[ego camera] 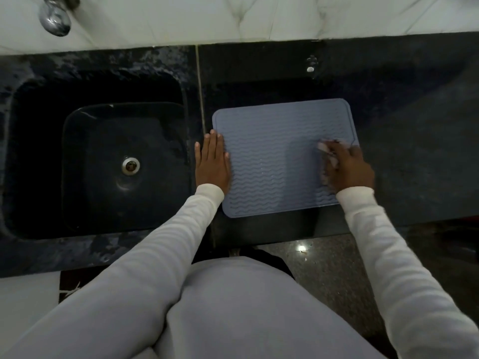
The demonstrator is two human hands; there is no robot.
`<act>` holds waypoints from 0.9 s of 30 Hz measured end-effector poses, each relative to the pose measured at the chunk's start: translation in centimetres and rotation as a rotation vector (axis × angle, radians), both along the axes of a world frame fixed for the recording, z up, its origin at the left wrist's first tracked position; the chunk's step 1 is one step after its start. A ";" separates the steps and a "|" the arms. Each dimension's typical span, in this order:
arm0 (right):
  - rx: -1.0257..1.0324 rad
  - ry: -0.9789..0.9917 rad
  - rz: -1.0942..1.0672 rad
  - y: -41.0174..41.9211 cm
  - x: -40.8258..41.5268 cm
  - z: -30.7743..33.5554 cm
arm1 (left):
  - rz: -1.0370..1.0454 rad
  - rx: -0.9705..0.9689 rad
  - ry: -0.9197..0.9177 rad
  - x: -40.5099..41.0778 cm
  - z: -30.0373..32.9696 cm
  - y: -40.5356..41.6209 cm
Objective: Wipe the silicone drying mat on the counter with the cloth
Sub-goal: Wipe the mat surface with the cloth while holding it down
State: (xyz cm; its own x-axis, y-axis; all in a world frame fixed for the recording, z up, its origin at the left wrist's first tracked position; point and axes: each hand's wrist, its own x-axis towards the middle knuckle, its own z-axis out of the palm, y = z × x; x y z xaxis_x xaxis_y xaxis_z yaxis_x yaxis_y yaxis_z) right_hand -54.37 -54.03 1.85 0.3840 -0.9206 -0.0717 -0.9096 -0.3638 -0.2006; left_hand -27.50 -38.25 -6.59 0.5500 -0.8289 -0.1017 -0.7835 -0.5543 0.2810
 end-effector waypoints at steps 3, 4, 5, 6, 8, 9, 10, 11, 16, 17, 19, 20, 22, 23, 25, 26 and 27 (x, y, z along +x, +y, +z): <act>0.053 -0.158 0.137 2.9 6.8 0.5 | 0.006 -0.020 0.018 0.7 0.6 -0.3; 0.064 -0.198 0.168 3.8 9.2 0.4 | -0.004 -0.008 0.007 1.1 0.8 -0.5; 0.071 -0.222 0.199 4.6 11.6 0.2 | -0.016 0.006 -0.008 1.5 1.0 -0.7; 0.076 -0.219 0.237 5.3 14.1 -0.4 | -0.027 0.023 -0.018 1.8 1.0 -0.8; 0.096 -0.146 0.298 6.0 18.8 -1.9 | -0.045 0.056 -0.044 2.3 1.0 -1.2; 0.119 -0.096 0.312 6.2 20.8 -2.7 | -0.050 0.078 -0.056 2.5 0.8 -1.2; 0.151 -0.052 0.308 6.2 22.3 -3.6 | -0.054 0.101 -0.063 2.7 0.5 -1.2; 0.187 -0.023 0.289 6.3 23.3 -4.2 | -0.058 0.126 -0.074 2.7 0.3 -1.1; 0.153 0.028 0.313 6.2 23.6 -4.4 | -0.068 0.139 -0.119 2.8 -0.1 -1.1; 0.137 0.023 0.317 5.8 23.4 -4.3 | -0.084 0.130 -0.123 2.8 0.0 -1.2; 0.103 0.013 0.316 4.6 22.6 -4.5 | -0.124 0.117 -0.106 2.9 0.3 -1.2; 0.093 0.004 0.301 3.9 22.0 -4.7 | -0.137 0.112 -0.102 2.9 0.4 -1.3; 0.104 -0.002 0.226 1.9 19.9 -5.0 | -0.147 0.111 -0.089 3.2 0.5 -1.3; 0.102 0.002 0.188 0.8 18.6 -5.2 | -0.147 0.108 -0.081 3.2 0.5 -1.3; 0.090 0.030 0.124 -1.3 16.2 -5.1 | -0.149 0.106 -0.085 3.3 0.4 -1.2; 0.090 0.047 0.081 -2.3 15.0 -4.9 | -0.154 0.107 -0.092 3.4 0.4 -1.1; 0.091 0.066 0.032 -3.4 13.8 -4.7 | -0.159 0.105 -0.099 3.4 0.3 -1.1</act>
State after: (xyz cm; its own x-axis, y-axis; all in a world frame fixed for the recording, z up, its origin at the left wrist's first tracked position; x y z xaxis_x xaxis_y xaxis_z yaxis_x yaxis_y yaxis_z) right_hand -40.52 -57.45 -2.83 0.4044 -0.8966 -0.1802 -0.9102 -0.3755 -0.1745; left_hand -24.07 -39.33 -6.25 0.4244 -0.8939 -0.1442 -0.8844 -0.4434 0.1457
